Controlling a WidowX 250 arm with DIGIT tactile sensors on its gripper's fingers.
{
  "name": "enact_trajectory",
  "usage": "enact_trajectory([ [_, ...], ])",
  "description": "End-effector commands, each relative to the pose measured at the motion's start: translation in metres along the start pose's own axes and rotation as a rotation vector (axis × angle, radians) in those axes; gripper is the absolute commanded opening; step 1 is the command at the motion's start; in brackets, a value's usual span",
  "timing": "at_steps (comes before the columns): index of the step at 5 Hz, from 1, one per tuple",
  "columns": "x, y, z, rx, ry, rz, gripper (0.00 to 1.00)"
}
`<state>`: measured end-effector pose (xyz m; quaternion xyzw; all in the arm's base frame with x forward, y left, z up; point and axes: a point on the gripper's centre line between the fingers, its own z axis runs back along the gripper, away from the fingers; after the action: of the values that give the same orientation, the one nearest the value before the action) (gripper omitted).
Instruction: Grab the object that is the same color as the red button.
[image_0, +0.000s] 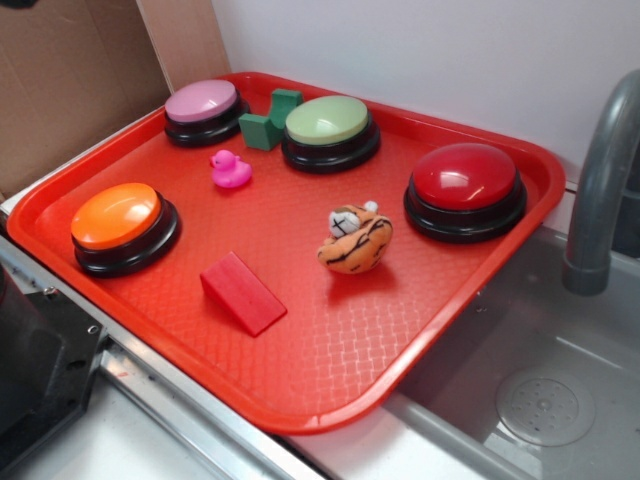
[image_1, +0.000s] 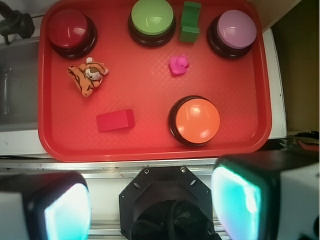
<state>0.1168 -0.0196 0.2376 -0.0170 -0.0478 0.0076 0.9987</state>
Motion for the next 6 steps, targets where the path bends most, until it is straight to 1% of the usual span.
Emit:
enact_trajectory([
  [1,0.000,0.000,0.000,0.000,0.000,0.000,1.00],
  [2,0.031,-0.004,-0.026,0.061,0.011,-0.257,1.00],
  [3,0.044,-0.017,-0.065,0.247,0.135,-0.537,1.00],
  [4,0.045,-0.033,-0.088,0.230,0.188,-0.795,1.00],
  [5,0.032,-0.037,-0.108,0.233,0.214,-1.050,1.00],
  [6,0.028,-0.039,-0.126,0.227,0.178,-1.299,1.00],
])
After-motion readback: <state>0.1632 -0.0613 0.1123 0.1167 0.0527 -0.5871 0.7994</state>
